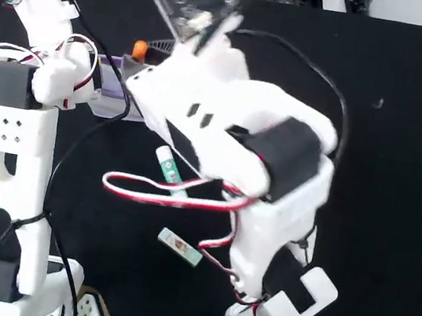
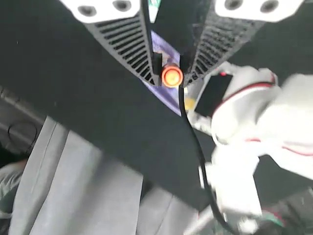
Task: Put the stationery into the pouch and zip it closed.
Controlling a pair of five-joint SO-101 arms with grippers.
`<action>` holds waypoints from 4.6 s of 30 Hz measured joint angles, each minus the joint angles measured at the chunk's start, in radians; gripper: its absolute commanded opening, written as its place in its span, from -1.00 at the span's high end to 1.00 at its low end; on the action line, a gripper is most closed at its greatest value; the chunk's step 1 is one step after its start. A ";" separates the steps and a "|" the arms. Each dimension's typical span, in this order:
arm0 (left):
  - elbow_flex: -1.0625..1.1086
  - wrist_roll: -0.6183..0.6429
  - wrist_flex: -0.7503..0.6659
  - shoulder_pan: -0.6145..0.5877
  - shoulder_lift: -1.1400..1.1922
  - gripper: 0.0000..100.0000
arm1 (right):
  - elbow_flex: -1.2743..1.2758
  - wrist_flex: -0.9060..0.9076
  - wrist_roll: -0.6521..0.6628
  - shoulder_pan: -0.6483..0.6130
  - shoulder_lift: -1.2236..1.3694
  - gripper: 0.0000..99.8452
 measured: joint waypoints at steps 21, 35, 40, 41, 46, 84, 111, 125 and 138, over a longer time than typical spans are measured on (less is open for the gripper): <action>0.000 0.000 0.000 -0.002 0.000 0.94 | 0.270 -0.086 0.057 -0.002 0.000 0.74; 0.000 0.000 0.000 -0.034 0.000 0.94 | 0.152 -0.023 0.055 -0.002 0.000 0.65; 0.000 0.000 -0.058 -0.153 0.000 0.94 | 0.049 0.000 0.055 -0.002 -0.068 0.65; 0.000 0.000 -0.072 -0.178 0.000 0.94 | 0.049 0.000 0.055 -0.002 -0.083 0.65; 0.000 0.000 -0.115 -0.269 0.000 0.94 | 0.137 0.000 0.054 -0.006 -0.186 0.65; 0.000 0.000 -0.155 -0.400 0.000 0.94 | 1.812 -1.103 0.014 0.055 -0.250 0.65; 0.012 -0.002 -0.141 -0.319 0.000 0.94 | 1.498 -0.927 -0.034 0.245 -0.057 0.98; -0.112 0.000 0.049 -0.014 0.000 0.94 | 1.498 -0.965 -0.040 0.402 -0.671 0.98; -0.066 0.000 0.063 0.078 -0.002 0.94 | 1.616 -1.352 -0.044 0.267 -0.872 0.98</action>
